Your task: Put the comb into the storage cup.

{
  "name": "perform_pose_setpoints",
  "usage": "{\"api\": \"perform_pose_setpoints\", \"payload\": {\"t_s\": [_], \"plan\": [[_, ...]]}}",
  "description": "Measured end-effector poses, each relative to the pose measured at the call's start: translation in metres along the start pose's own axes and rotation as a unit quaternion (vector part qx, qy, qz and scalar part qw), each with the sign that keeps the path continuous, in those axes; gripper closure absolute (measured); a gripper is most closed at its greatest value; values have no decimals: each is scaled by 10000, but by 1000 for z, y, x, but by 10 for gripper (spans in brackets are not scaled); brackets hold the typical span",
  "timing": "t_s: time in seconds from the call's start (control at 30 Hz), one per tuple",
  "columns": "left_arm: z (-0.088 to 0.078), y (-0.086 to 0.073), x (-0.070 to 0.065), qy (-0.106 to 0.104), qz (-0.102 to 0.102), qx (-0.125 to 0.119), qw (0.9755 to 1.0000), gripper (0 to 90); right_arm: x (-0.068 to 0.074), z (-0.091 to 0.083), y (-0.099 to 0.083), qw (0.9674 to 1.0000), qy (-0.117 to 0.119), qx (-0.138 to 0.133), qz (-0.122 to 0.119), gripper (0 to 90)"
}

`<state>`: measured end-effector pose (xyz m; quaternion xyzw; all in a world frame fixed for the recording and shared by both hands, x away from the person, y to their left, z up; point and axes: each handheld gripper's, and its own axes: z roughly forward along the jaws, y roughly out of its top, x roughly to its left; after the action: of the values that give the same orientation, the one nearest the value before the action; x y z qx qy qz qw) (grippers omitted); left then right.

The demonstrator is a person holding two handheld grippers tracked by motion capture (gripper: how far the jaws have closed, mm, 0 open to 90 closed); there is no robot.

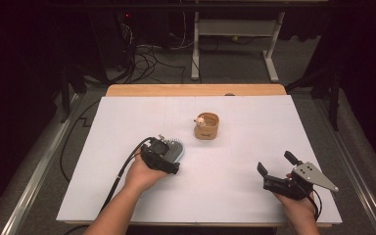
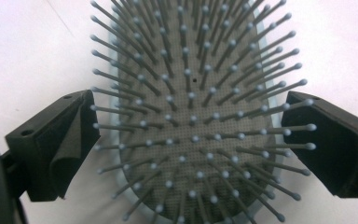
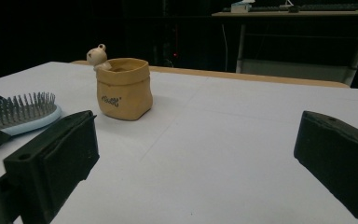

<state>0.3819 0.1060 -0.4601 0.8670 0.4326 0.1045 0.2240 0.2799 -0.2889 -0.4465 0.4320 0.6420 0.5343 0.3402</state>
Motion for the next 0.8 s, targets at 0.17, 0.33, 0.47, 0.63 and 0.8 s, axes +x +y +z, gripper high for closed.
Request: {"api": "perform_pose_setpoints", "payload": {"t_s": [0.17, 0.33, 0.47, 0.63, 0.8], "plan": [[1, 1, 2, -102, -41, 24, 9999, 77, 0, 0, 0, 10000, 4, 8, 4, 4], [1, 3, 3, -160, -59, 90, 9998, 89, 1, 0, 0, 10000, 4, 10, -1, 4], [1, 6, 4, -176, -192, 178, 9995, 114, 1, 0, 0, 10000, 1, 10, -7, 4], [0, 9, 5, -165, -261, 229, 9993, 148, 0, 0, 0, 10000, -10, 10, -3, 5], [2, 11, 4, -125, -305, 300, 9990, 142, 0, 0, 0, 10000, -11, 7, -14, 5]]}}
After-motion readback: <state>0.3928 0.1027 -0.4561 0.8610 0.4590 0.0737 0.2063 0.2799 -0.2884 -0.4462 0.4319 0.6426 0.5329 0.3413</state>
